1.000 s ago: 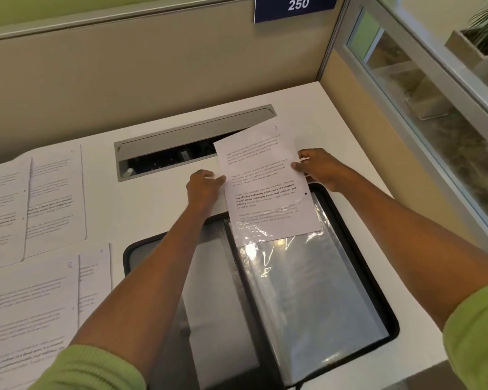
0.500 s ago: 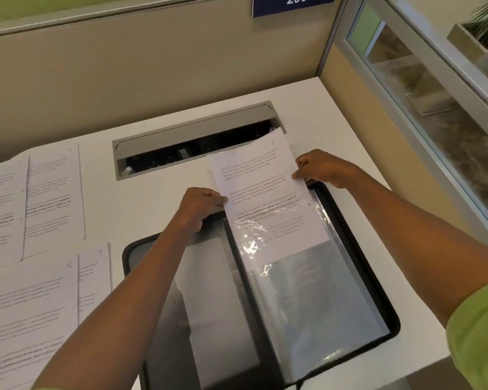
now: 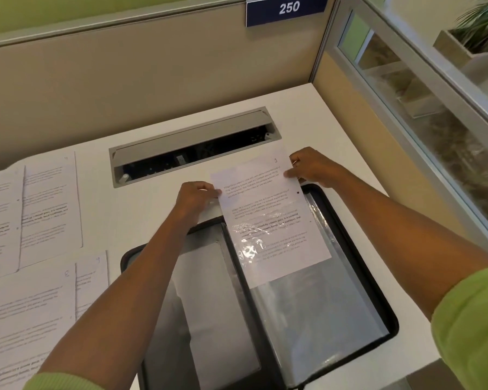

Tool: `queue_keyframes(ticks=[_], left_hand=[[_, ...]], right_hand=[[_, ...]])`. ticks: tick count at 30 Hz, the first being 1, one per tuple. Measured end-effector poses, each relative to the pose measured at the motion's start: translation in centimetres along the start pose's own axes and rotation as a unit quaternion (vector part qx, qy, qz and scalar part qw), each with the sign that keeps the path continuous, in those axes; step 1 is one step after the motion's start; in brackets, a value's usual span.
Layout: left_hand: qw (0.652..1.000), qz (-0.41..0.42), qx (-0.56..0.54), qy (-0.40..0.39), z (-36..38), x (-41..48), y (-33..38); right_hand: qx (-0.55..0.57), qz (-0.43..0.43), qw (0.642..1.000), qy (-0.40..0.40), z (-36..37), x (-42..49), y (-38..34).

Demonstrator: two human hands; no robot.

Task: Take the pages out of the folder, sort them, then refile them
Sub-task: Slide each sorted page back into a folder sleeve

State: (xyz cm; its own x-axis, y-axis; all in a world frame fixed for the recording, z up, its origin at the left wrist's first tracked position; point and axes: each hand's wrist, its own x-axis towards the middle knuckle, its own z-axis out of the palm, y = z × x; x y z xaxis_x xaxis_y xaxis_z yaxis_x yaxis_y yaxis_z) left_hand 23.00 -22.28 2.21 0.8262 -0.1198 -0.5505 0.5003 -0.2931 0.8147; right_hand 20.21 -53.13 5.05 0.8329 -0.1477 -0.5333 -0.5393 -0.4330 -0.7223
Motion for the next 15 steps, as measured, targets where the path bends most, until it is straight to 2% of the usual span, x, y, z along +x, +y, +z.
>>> queue_keyframes(ticks=[5, 10, 15], left_hand=[[0.995, -0.020, 0.068, -0.063, -0.5, -1.3, -1.0], [0.994, 0.043, 0.092, -0.036, -0.4, -0.1, 0.4], [0.991, 0.044, 0.122, -0.028, 0.3, 0.6, 0.2]], right_hand=[[-0.057, 0.018, 0.995, -0.074, -1.1, -0.8, 0.5], [0.025, -0.023, 0.999, -0.017, -0.4, -0.3, -0.4], [-0.012, -0.037, 0.999, -0.001, -0.2, 0.0, -0.3]])
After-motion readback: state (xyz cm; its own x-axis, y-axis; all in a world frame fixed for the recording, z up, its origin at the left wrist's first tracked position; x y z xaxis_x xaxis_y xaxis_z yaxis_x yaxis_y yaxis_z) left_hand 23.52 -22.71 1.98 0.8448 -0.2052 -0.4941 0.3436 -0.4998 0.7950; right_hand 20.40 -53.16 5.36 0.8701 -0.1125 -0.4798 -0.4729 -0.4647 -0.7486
